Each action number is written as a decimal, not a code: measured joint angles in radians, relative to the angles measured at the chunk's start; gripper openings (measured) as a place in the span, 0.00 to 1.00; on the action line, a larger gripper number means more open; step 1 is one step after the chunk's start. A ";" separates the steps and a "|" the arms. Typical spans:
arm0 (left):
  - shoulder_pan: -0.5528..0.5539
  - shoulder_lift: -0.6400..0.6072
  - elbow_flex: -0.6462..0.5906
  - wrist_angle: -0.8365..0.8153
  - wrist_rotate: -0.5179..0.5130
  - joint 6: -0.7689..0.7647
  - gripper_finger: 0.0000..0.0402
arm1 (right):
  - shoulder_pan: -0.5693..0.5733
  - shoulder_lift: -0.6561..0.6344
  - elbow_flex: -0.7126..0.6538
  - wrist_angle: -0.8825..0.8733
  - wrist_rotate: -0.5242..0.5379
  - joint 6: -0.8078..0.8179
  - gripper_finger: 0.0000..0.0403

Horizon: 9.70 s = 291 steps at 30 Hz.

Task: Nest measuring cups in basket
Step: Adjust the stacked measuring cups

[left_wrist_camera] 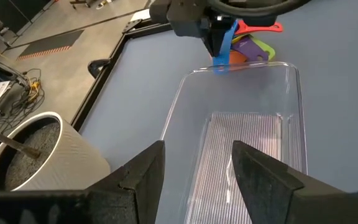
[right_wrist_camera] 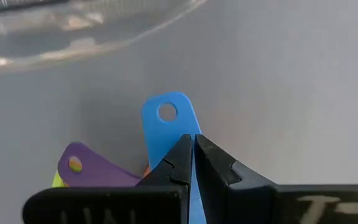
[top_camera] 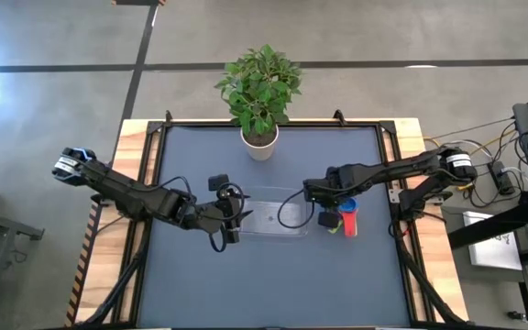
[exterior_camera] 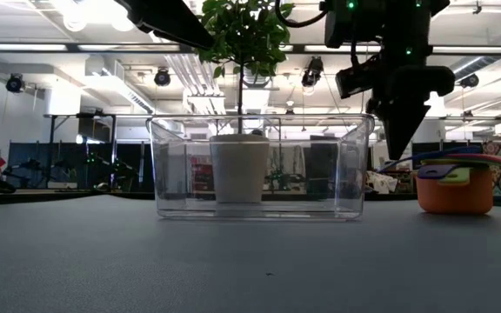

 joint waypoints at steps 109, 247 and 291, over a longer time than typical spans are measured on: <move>-0.048 0.000 -0.111 0.009 0.176 -0.040 0.42 | 0.341 -0.360 -0.377 0.150 0.073 1.502 0.96; -0.053 0.003 -0.101 0.173 0.288 -0.014 0.42 | 0.033 -0.347 -0.123 -0.194 0.157 0.881 0.46; -0.032 0.047 -0.101 0.258 0.357 0.040 0.10 | 0.150 -0.263 -0.278 0.017 0.054 0.993 0.50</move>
